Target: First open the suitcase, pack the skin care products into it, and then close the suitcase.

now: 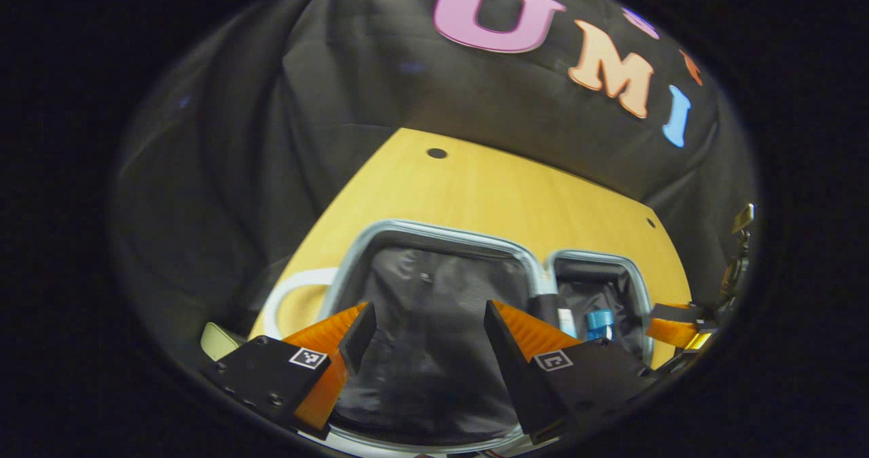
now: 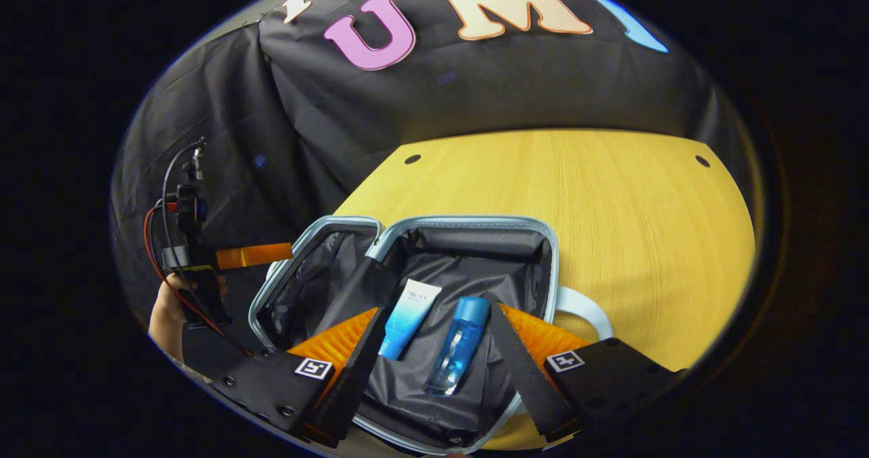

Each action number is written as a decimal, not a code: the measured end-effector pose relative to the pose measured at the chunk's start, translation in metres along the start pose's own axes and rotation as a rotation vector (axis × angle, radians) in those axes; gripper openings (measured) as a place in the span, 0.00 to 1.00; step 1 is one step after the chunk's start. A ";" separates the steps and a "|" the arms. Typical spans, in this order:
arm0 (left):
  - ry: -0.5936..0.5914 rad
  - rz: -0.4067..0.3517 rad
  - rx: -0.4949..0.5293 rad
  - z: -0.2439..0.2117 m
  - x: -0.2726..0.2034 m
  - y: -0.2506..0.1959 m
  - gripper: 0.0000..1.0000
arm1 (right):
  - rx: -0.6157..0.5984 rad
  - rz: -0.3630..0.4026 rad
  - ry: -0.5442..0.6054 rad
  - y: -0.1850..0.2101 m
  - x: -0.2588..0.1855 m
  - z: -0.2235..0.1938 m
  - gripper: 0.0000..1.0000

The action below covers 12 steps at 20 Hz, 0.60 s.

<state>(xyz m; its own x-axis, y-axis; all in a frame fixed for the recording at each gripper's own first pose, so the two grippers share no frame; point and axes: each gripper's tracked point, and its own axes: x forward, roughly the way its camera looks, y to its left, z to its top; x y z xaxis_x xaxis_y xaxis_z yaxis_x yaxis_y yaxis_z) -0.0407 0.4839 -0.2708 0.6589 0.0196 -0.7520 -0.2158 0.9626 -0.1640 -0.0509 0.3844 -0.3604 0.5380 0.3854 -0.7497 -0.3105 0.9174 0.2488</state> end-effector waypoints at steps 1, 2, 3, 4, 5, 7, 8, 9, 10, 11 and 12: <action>-0.006 0.023 -0.013 0.003 0.001 0.017 0.94 | -0.015 -0.009 -0.013 0.000 0.000 0.004 0.98; -0.011 0.040 -0.031 0.008 0.002 0.031 0.94 | -0.024 -0.015 -0.022 0.001 -0.001 0.005 0.93; -0.016 0.054 -0.050 0.011 0.006 0.043 0.94 | -0.029 -0.024 -0.026 0.000 -0.002 0.006 0.98; -0.011 0.075 -0.068 0.012 0.007 0.057 0.94 | -0.029 -0.029 -0.030 -0.001 -0.001 0.005 0.98; -0.004 0.090 -0.080 0.011 0.011 0.068 0.94 | -0.028 -0.035 -0.034 -0.002 -0.002 0.006 0.98; 0.009 0.127 -0.094 0.007 0.014 0.091 0.94 | -0.028 -0.055 -0.040 -0.009 -0.005 0.006 0.98; 0.017 0.139 -0.103 0.006 0.017 0.099 0.94 | -0.027 -0.066 -0.043 -0.012 -0.006 0.005 0.98; 0.027 0.144 -0.115 0.002 0.026 0.098 0.94 | -0.025 -0.075 -0.046 -0.016 -0.006 0.005 0.98; 0.047 0.137 -0.125 -0.003 0.031 0.098 0.94 | -0.022 -0.082 -0.049 -0.018 -0.007 0.005 0.98; 0.070 0.133 -0.136 -0.010 0.035 0.100 0.94 | -0.017 -0.087 -0.052 -0.021 -0.008 0.007 0.98; 0.094 0.130 -0.147 -0.016 0.035 0.104 0.94 | -0.012 -0.090 -0.053 -0.023 -0.008 0.006 0.98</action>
<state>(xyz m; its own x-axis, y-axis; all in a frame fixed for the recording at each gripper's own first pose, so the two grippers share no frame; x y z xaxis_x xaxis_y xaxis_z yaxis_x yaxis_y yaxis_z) -0.0518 0.5807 -0.3242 0.5502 0.1087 -0.8279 -0.4017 0.9037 -0.1483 -0.0433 0.3615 -0.3567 0.6048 0.3065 -0.7351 -0.2682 0.9475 0.1744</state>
